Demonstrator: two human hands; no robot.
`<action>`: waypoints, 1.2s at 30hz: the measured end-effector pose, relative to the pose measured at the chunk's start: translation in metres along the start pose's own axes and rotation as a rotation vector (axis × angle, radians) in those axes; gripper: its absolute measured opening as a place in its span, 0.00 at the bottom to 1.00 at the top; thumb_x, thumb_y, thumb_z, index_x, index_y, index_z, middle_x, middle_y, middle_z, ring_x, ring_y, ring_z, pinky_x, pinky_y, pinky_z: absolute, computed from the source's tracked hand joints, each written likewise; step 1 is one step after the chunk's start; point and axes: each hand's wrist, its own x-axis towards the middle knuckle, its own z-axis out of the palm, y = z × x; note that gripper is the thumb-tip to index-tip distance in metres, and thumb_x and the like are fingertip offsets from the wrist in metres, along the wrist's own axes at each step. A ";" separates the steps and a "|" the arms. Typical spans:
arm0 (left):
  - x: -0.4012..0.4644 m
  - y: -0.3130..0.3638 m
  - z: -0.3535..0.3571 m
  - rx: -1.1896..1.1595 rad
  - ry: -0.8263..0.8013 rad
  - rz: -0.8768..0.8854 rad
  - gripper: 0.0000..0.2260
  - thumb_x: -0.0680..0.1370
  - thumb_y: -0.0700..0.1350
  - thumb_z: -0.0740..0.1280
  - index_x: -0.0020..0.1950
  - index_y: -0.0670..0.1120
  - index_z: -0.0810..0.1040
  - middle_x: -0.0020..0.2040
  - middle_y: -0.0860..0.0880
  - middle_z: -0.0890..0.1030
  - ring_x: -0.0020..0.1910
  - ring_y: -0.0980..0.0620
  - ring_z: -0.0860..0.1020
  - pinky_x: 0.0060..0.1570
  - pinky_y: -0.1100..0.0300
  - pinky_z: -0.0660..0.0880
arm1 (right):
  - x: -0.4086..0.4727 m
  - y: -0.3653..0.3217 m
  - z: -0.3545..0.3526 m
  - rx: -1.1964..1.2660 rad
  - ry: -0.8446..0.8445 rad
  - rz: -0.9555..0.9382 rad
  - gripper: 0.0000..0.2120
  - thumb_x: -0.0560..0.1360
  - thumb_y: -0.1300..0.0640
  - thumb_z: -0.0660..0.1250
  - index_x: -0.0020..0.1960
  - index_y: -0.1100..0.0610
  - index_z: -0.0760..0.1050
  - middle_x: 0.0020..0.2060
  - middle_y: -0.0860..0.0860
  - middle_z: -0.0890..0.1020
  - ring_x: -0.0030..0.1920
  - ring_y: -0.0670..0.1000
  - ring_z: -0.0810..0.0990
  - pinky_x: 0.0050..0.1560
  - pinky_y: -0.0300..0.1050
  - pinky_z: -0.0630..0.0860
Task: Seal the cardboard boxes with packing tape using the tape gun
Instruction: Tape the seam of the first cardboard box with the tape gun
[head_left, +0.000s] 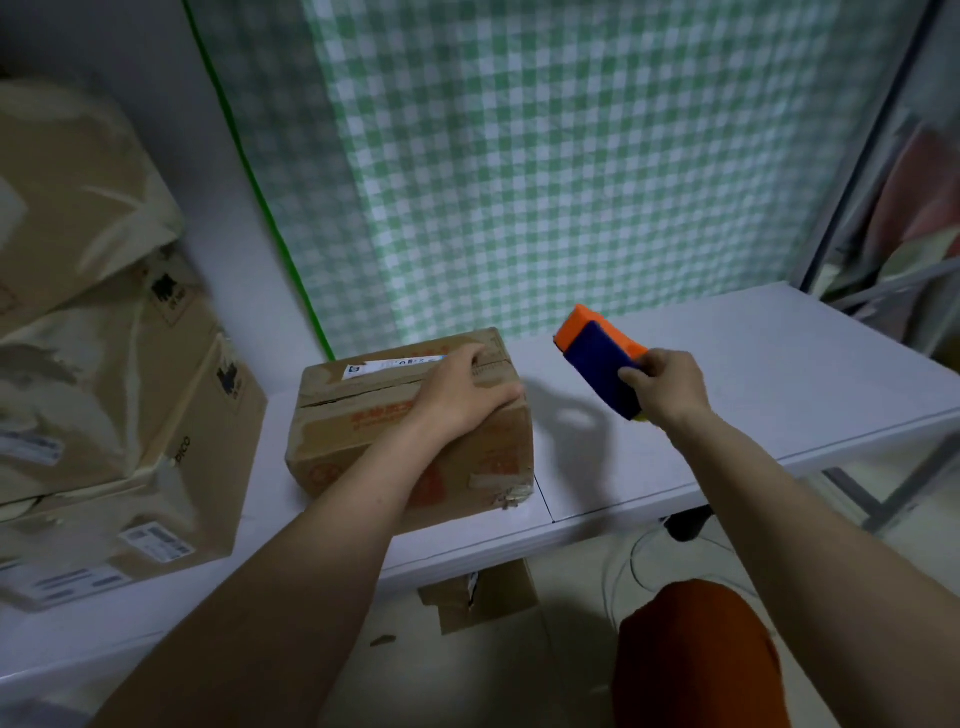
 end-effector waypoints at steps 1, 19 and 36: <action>0.001 0.003 -0.004 -0.058 -0.004 -0.016 0.36 0.72 0.57 0.72 0.74 0.48 0.63 0.72 0.49 0.68 0.69 0.49 0.68 0.64 0.56 0.67 | -0.004 -0.013 -0.005 0.119 -0.027 -0.066 0.05 0.76 0.63 0.66 0.49 0.63 0.79 0.44 0.59 0.83 0.42 0.55 0.80 0.42 0.47 0.76; -0.030 -0.044 -0.133 -0.990 0.037 -0.219 0.12 0.83 0.43 0.58 0.51 0.38 0.78 0.44 0.41 0.82 0.44 0.46 0.80 0.53 0.52 0.77 | -0.048 -0.128 0.015 0.215 -0.718 -0.369 0.06 0.77 0.65 0.65 0.51 0.63 0.79 0.45 0.56 0.84 0.45 0.49 0.81 0.49 0.38 0.78; -0.037 -0.085 -0.146 -1.336 0.043 -0.326 0.12 0.74 0.34 0.69 0.57 0.34 0.78 0.50 0.38 0.82 0.48 0.45 0.82 0.47 0.51 0.81 | -0.063 -0.180 0.066 -0.124 -0.765 -0.386 0.19 0.71 0.45 0.71 0.48 0.62 0.79 0.40 0.55 0.84 0.37 0.50 0.82 0.38 0.39 0.75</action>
